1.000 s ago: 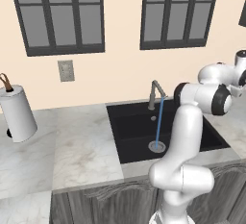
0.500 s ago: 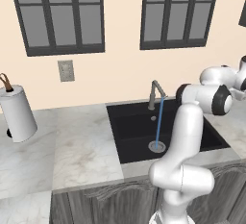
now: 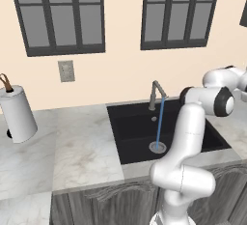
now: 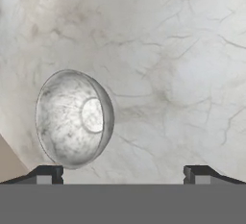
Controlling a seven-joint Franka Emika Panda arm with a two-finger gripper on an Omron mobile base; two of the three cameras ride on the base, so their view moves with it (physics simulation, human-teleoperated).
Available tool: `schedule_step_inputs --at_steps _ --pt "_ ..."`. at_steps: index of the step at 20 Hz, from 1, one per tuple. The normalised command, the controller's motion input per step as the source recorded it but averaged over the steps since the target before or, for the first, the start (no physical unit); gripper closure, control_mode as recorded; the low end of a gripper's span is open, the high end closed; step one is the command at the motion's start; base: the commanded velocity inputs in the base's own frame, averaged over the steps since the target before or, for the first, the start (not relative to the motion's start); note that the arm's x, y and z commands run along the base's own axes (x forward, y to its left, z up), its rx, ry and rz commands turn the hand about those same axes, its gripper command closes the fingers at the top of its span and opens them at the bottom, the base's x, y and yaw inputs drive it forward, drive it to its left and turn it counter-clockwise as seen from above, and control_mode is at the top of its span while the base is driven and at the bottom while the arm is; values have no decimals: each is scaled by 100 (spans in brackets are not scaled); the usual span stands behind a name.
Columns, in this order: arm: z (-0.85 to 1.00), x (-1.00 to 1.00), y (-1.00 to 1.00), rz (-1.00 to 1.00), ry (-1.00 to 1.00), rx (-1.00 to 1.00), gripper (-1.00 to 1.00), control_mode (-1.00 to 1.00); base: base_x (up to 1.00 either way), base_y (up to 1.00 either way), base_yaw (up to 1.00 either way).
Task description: Rinse each bowl for a few seconds and place them down in the sink or on the counter.
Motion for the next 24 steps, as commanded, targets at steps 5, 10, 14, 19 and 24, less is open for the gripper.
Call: schedule_step_inputs --at_steps 5,10,14,19,24 --pt "-2 0 -15 0 0 3 -100 -100 0 0 0" --pt "-5 0 -12 0 0 3 -100 -100 0 0 0" --pt "-13 0 -15 0 0 2 -100 -100 0 0 0" --pt "-16 0 -8 0 0 0 -100 -100 0 0 0" --pt "-12 0 0 0 0 0 -100 -100 0 0 0"
